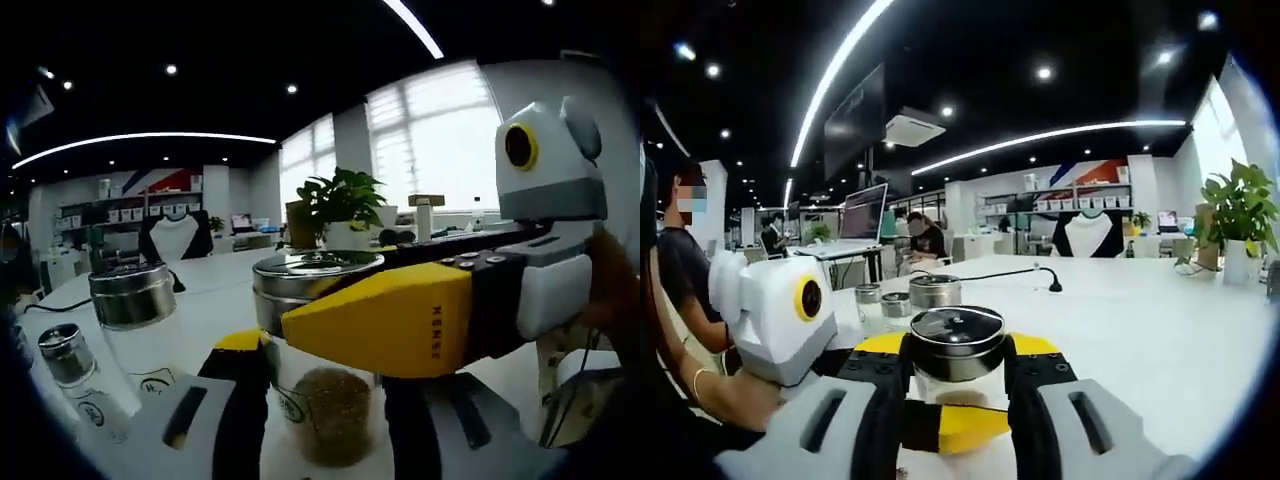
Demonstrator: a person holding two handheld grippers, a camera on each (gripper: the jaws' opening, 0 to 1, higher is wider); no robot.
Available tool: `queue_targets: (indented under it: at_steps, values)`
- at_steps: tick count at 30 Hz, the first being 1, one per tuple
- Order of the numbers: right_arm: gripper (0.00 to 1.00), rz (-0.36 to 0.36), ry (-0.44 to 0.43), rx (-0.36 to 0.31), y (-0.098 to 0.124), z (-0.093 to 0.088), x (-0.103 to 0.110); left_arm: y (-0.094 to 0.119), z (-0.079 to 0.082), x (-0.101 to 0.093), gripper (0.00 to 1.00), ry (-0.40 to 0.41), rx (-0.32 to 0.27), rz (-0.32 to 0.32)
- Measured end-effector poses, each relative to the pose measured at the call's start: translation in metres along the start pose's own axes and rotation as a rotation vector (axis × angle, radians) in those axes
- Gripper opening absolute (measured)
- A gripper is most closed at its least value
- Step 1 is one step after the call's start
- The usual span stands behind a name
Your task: Rotate the seasoning bottle until the label or dispensing opening points toward the visible target arrow and the bottle remains upright within the marked orientation range
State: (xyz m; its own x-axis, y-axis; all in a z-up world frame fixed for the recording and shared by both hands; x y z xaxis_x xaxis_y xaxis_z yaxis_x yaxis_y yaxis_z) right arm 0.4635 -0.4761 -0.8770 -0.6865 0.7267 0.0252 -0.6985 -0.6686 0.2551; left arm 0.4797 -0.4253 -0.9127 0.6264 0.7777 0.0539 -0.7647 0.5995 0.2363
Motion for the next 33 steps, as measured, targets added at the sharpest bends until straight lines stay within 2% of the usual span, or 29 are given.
queue_targets:
  at_steps: [6,9,16,20,25,28,30,33]
  values:
    - [0.36,-0.079,-0.002,0.025,-0.002,-0.002,0.005,0.000,-0.001,-0.001,0.46,0.009,-0.021,0.048]
    - [0.36,-0.112,-0.029,0.008,-0.002,-0.002,0.007,0.001,-0.002,-0.001,0.46,0.009,-0.021,0.076]
    - [0.40,-0.135,-0.090,-0.014,-0.005,-0.003,0.011,0.001,-0.002,-0.002,0.46,0.026,-0.056,0.125]
    - [0.40,-0.157,-0.087,-0.023,-0.006,-0.005,0.012,0.001,-0.002,-0.003,0.46,0.017,-0.060,0.130]
    - [0.39,-0.153,-0.112,-0.035,-0.004,-0.003,0.011,0.000,-0.002,-0.001,0.46,0.026,-0.061,0.124]
    - [0.38,-0.146,-0.093,-0.042,-0.004,-0.003,0.010,-0.001,-0.003,0.000,0.47,0.013,-0.064,0.106]
    - [0.38,-0.117,-0.089,-0.079,-0.004,-0.004,0.009,-0.001,-0.003,0.001,0.47,-0.005,-0.067,0.096]
    - [0.38,-0.090,-0.069,-0.079,-0.002,-0.004,0.007,0.001,-0.004,0.000,0.47,-0.028,-0.052,0.089]
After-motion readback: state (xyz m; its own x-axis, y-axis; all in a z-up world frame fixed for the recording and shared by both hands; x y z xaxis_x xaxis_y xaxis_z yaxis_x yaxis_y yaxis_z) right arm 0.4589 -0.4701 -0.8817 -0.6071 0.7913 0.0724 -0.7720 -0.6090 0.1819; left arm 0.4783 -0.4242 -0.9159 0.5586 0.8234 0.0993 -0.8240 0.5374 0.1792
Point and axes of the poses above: the point that each gripper's makers call its tool centre point, and the gripper's own axes: y roughly backward along the fingers, x roughly to its left, z roughly out of its top, the point moved 6 cm from there along y, roughly backward along the fingers, and after that the axes turned 11 degrees about x, right-handed, at the moved point
